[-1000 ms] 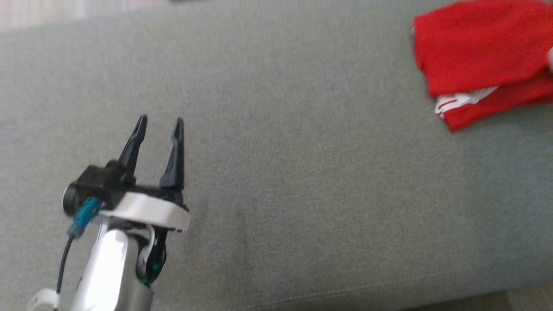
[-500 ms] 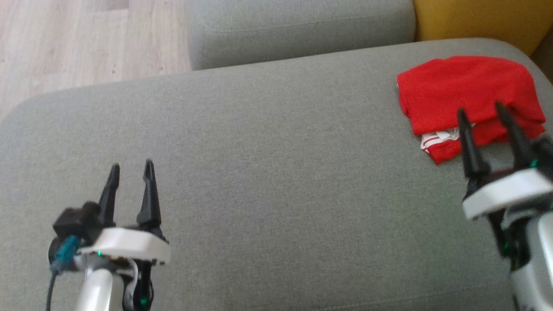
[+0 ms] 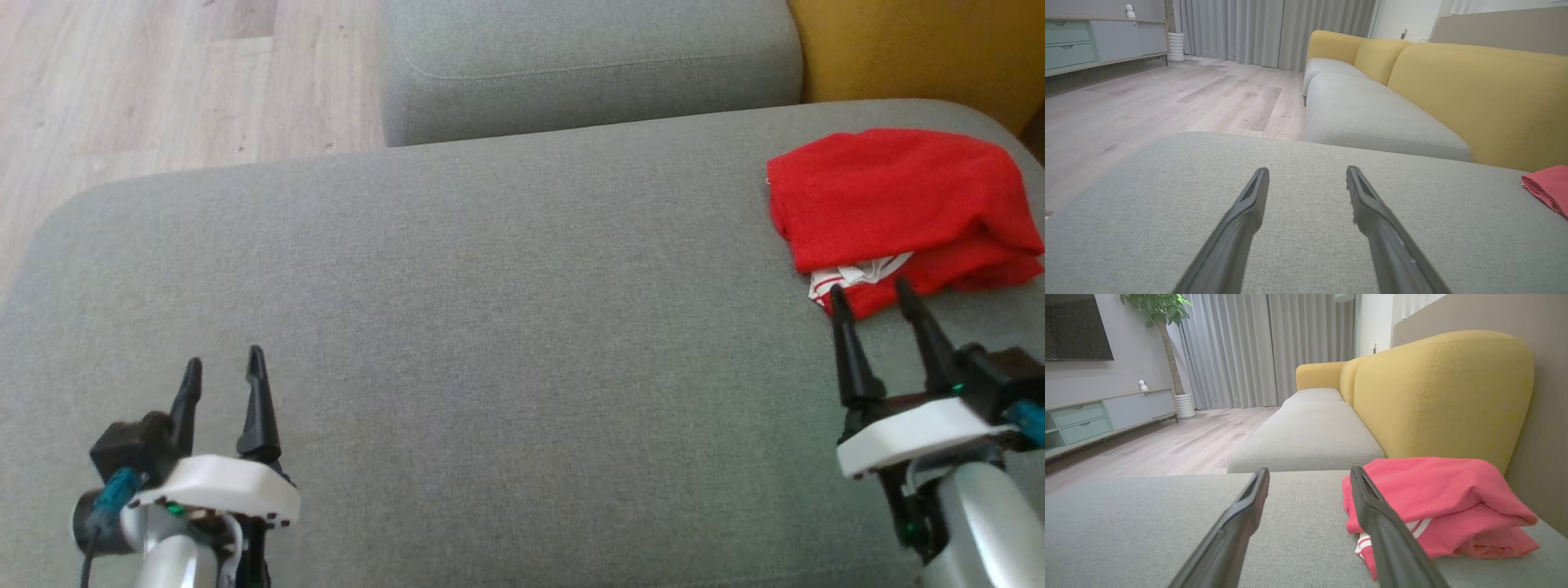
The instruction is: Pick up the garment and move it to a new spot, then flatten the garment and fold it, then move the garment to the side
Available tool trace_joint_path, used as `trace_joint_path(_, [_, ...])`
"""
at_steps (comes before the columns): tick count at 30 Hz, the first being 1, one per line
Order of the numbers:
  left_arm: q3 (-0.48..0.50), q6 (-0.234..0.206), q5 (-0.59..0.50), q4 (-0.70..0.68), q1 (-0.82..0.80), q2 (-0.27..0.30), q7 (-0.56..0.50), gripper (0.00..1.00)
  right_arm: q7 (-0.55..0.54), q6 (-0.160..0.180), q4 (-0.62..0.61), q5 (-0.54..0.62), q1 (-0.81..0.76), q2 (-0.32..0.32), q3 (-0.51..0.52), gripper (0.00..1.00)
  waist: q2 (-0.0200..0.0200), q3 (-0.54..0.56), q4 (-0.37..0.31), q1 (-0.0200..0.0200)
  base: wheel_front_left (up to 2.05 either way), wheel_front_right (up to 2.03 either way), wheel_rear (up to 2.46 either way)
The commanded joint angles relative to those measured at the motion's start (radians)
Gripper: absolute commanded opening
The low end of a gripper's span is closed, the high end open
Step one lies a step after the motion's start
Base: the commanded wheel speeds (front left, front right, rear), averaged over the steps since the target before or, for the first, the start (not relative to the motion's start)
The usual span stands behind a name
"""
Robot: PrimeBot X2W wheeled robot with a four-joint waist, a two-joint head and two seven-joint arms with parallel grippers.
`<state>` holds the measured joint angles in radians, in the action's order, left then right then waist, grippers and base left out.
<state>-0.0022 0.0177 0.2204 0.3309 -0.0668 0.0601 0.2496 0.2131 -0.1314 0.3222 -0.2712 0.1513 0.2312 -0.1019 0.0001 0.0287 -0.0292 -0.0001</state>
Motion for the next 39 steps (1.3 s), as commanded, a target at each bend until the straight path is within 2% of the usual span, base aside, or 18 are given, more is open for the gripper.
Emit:
trace_joint_path(1, [0.044, 0.006, -0.011, -0.023, -0.052, 0.010, 0.012, 1.00, 0.020, 0.001, -0.011, 0.007, 0.029, -0.003, -0.029, 1.00, -0.0001, 0.002, 0.004, 0.0001, 0.00, 0.00, 0.00])
trace_joint_path(8, [0.058, 0.029, -0.013, -0.008, -0.057, 0.001, 0.012, 1.00, 0.041, 0.001, 0.032, -0.002, 0.035, -0.013, -0.038, 1.00, -0.0001, 0.006, 0.008, 0.0001, 0.00, 0.00, 0.00])
trace_joint_path(19, [0.071, 0.037, -0.024, -0.002, -0.064, -0.006, 0.012, 1.00, 0.047, 0.001, 0.053, -0.014, 0.053, -0.016, -0.053, 1.00, -0.0001, 0.012, 0.004, 0.0001, 0.00, 0.00, 0.00])
trace_joint_path(20, [0.039, 0.035, -0.016, 0.031, -0.001, -0.013, -0.001, 0.00, 0.035, 0.000, 0.084, -0.011, 0.002, -0.027, -0.030, 0.00, -0.0001, 0.012, 0.004, 0.0001, 0.00, 0.00, 0.00])
trace_joint_path(25, [0.044, 0.036, -0.002, 0.074, 0.017, -0.016, -0.010, 0.00, 0.029, 0.000, 0.121, -0.025, -0.020, -0.036, -0.029, 0.00, -0.0001, 0.011, 0.005, 0.0001, 0.00, 0.00, 0.00])
trace_joint_path(39, [0.051, 0.045, 0.168, 0.053, 0.011, -0.016, -0.053, 0.00, -0.014, 0.000, 0.096, -0.184, -0.024, -0.054, 0.000, 0.00, -0.0001, 0.006, 0.008, 0.0001, 0.00, 0.00, 0.00])
